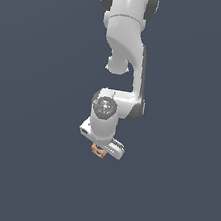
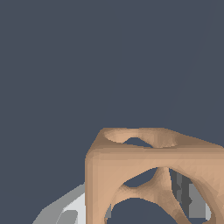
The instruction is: Pick up the object and move it to a goal position.
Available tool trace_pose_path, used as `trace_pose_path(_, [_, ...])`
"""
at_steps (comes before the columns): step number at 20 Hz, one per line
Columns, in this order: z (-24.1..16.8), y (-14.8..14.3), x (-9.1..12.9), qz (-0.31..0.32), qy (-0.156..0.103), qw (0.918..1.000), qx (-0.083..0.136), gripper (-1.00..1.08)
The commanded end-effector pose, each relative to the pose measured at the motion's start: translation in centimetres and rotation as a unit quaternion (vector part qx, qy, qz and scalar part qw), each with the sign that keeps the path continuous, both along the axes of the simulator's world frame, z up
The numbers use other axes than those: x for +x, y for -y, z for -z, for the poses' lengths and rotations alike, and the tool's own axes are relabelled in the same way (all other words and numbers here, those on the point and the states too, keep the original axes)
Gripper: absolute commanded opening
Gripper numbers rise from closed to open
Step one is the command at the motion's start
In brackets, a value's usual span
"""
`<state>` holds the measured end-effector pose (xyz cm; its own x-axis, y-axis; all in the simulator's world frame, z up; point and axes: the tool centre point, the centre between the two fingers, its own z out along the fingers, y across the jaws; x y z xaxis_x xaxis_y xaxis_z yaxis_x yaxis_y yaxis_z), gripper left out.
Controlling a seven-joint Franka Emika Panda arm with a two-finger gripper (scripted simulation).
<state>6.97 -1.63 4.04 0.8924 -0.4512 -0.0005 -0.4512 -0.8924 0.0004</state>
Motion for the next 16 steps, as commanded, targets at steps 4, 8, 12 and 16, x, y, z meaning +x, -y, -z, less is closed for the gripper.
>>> trace_pose_path(4, [-1.5,-0.8,0.0,0.000,0.000,1.0000,0.000,-1.00])
trace_pose_path(8, [-3.9,-2.2,0.0,0.000,0.000,1.0000,0.000,-1.00])
trace_pose_path(12, [-7.5,-4.1,0.0,0.000,0.000,1.0000,0.000,-1.00])
trace_pose_path(16, [-11.7,-6.4,0.0,0.000,0.000,1.0000,0.000,-1.00])
